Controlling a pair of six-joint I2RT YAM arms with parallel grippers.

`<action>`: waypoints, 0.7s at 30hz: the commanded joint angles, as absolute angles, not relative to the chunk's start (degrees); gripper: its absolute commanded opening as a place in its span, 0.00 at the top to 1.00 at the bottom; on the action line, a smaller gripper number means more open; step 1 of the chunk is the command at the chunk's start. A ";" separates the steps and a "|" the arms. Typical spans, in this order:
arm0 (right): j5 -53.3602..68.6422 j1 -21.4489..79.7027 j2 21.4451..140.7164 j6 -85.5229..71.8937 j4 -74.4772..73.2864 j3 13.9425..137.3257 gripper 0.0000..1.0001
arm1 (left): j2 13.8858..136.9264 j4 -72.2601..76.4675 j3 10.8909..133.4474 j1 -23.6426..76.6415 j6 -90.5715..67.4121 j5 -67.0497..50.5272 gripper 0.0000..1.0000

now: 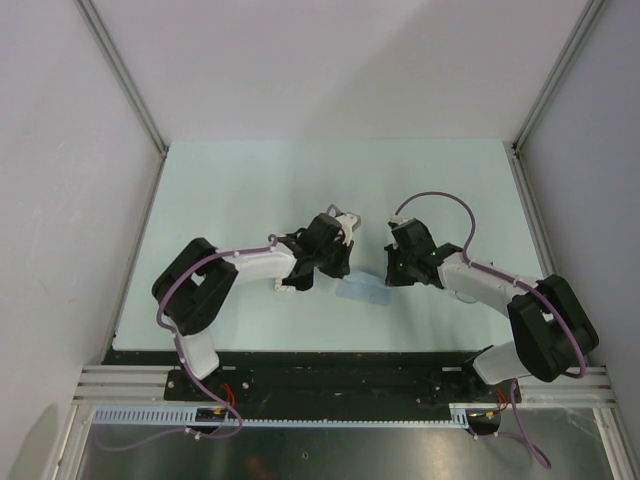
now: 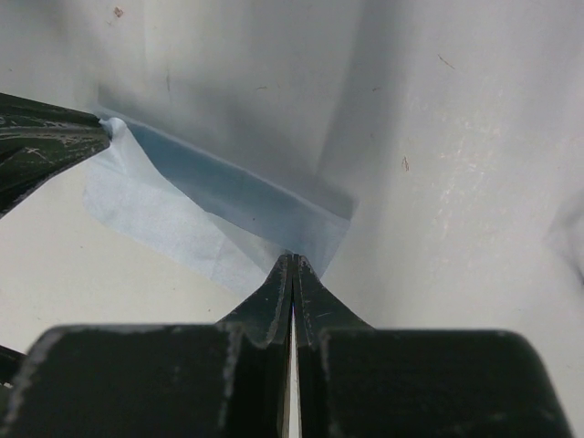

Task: Organize the sunglasses
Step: Fold the glasses cleaning cloth at the center of the board.

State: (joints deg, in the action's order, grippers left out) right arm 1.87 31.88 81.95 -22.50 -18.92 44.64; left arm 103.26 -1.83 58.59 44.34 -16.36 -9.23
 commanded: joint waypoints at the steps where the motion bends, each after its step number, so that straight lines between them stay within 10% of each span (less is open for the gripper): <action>1: 0.35 32.69 80.86 -23.38 -19.95 44.03 1.00 | 100.02 -0.70 57.75 44.82 -13.36 -10.90 1.00; 14: 0.00 34.19 81.21 -23.64 -20.39 43.95 0.98 | 100.46 -0.70 56.78 44.91 -12.92 -11.86 0.85; 21: 0.26 34.54 79.46 -23.55 -20.74 43.95 0.76 | 98.01 -0.70 55.90 44.91 -12.66 -12.57 0.70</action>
